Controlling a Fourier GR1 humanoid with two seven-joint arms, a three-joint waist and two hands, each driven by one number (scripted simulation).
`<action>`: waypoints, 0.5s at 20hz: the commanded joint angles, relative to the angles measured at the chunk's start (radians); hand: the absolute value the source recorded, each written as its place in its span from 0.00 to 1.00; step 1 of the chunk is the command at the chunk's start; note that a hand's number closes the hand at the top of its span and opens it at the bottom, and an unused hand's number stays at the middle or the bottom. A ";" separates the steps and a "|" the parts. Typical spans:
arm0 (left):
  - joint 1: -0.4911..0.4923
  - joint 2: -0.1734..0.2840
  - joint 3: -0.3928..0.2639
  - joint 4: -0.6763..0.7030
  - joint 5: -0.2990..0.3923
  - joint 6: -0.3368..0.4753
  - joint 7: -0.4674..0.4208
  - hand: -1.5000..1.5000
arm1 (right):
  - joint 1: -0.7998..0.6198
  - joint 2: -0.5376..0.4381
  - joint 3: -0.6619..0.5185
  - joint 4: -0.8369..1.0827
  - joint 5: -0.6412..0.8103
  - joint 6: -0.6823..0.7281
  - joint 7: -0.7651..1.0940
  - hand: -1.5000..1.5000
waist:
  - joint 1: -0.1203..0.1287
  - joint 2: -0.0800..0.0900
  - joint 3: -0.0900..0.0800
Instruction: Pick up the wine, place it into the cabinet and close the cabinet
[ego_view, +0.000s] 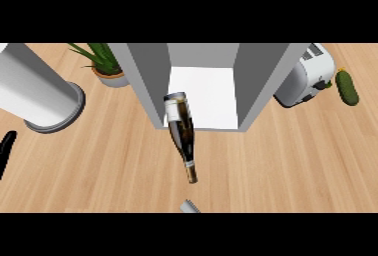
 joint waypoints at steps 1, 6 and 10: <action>-0.058 -0.005 0.023 0.047 0.032 -0.021 0.030 0.00 | -0.222 0.168 -0.061 0.205 -0.073 -0.047 -0.012 1.00 | 0.005 0.006 -0.001; -0.028 -0.028 0.011 0.015 -0.002 -0.006 0.026 0.00 | -0.466 0.173 -0.207 0.409 -0.204 -0.084 -0.044 1.00 | 0.020 0.003 0.001; -0.079 -0.089 -0.008 0.084 -0.044 0.014 0.006 0.00 | -0.614 0.175 -0.264 0.584 -0.257 -0.106 -0.109 1.00 | -0.001 0.002 0.001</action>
